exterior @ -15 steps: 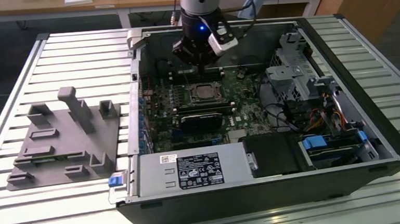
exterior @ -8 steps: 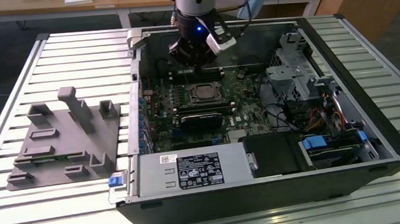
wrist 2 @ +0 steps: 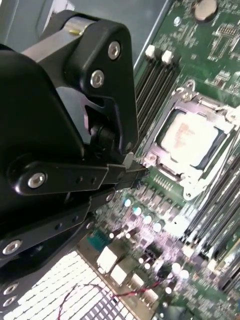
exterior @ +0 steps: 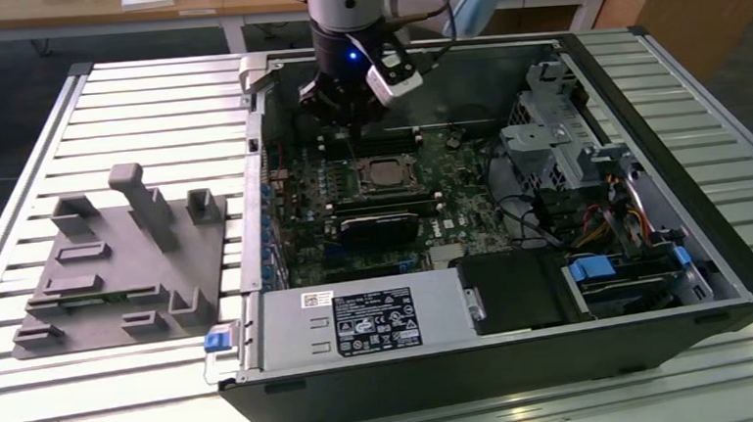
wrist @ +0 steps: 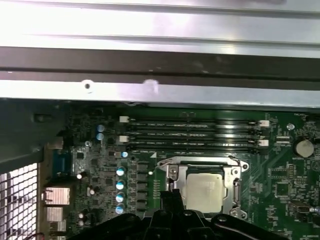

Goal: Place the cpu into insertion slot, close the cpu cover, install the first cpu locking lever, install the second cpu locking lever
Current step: 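Install the first cpu locking lever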

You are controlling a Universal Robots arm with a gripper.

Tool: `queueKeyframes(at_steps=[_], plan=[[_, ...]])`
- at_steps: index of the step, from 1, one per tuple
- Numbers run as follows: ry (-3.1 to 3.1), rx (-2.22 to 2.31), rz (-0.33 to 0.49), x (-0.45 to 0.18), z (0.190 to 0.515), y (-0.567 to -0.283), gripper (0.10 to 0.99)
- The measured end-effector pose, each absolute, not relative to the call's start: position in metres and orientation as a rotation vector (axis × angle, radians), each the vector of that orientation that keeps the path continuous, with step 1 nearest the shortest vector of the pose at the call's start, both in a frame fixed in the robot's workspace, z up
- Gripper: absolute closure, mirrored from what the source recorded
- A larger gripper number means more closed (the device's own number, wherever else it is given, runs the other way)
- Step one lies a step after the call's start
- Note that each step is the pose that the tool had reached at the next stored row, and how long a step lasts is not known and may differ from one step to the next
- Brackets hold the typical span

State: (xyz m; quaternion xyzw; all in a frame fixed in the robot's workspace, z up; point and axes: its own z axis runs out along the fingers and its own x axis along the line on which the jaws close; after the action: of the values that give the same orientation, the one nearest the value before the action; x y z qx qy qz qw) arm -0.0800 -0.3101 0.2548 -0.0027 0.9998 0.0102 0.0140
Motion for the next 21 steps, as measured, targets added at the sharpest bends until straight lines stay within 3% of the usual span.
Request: queueKeyframes(at_steps=[21], plan=[[3.113, -0.008, 0.034, -0.104, 0.254, -0.295, 0.98]])
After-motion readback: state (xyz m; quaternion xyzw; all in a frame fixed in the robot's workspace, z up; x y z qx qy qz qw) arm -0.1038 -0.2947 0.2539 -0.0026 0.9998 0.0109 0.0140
